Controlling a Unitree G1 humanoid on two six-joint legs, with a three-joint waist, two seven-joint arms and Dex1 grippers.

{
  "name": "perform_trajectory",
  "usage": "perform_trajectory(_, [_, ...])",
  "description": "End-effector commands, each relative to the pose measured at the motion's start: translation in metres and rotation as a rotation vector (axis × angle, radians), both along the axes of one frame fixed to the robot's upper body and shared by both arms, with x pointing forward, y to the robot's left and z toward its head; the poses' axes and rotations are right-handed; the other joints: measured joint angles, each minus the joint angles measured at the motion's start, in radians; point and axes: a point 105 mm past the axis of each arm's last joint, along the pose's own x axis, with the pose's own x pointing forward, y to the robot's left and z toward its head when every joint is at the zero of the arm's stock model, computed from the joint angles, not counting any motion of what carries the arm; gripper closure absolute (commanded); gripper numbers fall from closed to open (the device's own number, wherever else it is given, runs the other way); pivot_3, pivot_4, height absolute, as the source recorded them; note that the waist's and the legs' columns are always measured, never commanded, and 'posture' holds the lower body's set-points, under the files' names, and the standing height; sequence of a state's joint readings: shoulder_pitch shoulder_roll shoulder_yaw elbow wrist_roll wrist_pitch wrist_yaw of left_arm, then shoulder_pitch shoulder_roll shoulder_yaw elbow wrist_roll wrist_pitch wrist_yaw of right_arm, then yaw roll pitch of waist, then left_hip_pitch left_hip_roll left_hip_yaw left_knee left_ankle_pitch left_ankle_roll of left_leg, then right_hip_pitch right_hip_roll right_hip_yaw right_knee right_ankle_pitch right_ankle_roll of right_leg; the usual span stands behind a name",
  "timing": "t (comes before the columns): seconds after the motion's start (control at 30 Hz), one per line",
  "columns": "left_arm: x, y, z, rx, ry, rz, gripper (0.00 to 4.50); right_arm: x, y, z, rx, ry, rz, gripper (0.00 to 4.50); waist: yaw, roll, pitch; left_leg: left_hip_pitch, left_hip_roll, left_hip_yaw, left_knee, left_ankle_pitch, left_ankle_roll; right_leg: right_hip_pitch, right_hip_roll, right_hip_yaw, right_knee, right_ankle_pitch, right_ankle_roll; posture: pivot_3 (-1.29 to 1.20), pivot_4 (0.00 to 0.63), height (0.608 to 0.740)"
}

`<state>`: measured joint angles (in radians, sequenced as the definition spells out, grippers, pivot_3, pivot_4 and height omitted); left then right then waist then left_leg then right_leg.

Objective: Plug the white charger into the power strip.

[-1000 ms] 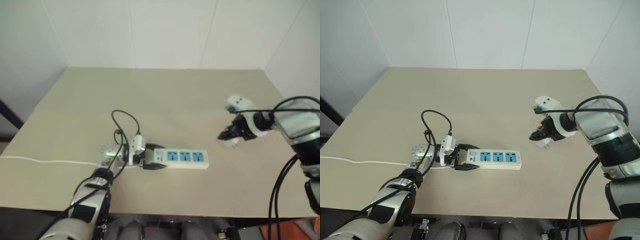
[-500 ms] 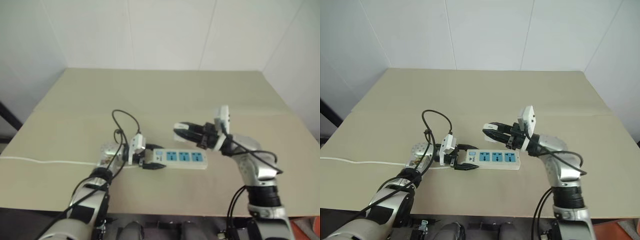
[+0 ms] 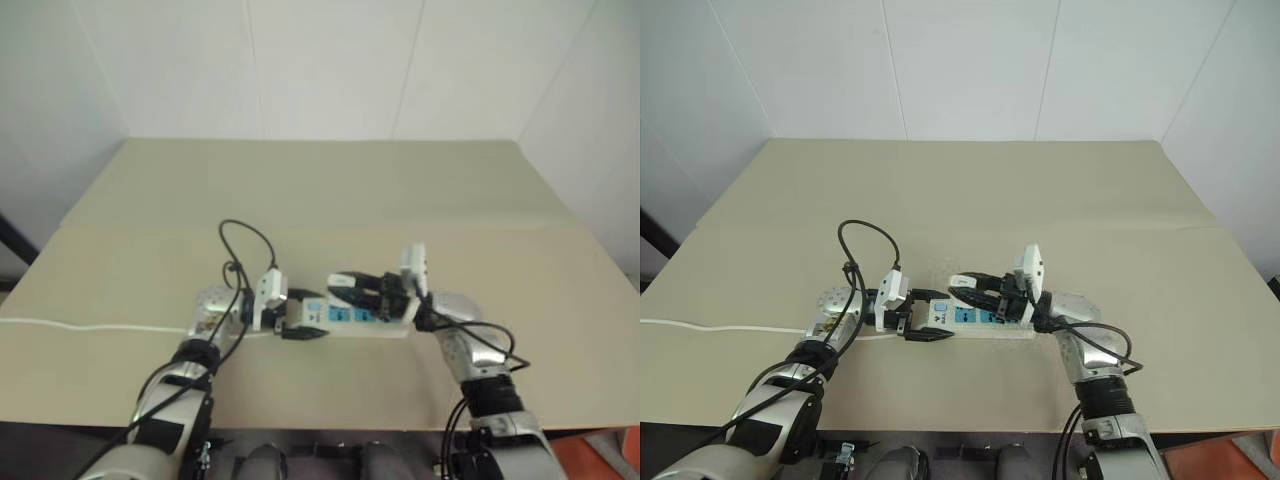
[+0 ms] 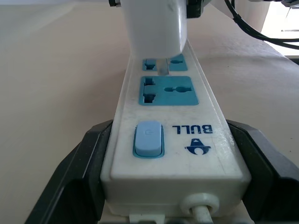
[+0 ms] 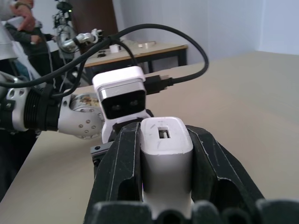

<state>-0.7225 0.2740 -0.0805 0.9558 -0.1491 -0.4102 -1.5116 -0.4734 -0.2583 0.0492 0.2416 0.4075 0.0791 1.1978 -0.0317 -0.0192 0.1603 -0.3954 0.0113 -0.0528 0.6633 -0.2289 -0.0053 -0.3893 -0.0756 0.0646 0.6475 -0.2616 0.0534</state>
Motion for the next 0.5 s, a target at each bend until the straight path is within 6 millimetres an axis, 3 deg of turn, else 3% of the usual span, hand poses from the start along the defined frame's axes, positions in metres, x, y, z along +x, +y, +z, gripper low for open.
perform_trajectory(0.03, [-0.01,0.004,-0.015,0.078,0.049,-0.049,1.21,0.005,0.003,0.01,-0.003,-0.076,0.024,3.38,-0.003,0.0,0.0,0.0,0.0,0.0,0.0,0.0,0.0,0.0,0.0,0.0,0.0,0.0,0.0,0.0,0.15,0.74])
perform_trajectory(0.3, [-0.011,0.006,-0.016,0.09,0.042,-0.055,1.21,0.015,-0.005,0.003,-0.044,-0.11,0.017,3.38,-0.008,0.0,0.0,0.001,0.0,0.0,-0.001,0.0,0.0,0.0,0.0,0.0,0.0,0.0,0.0,0.0,0.15,0.74])
perform_trajectory(0.5, [-0.011,0.007,-0.016,0.085,0.051,-0.05,1.21,0.013,-0.014,-0.005,-0.083,-0.105,0.019,3.38,-0.009,0.0,0.0,0.001,0.0,0.0,-0.001,0.0,0.0,0.0,0.0,0.0,0.0,0.0,0.0,0.0,0.15,0.74])
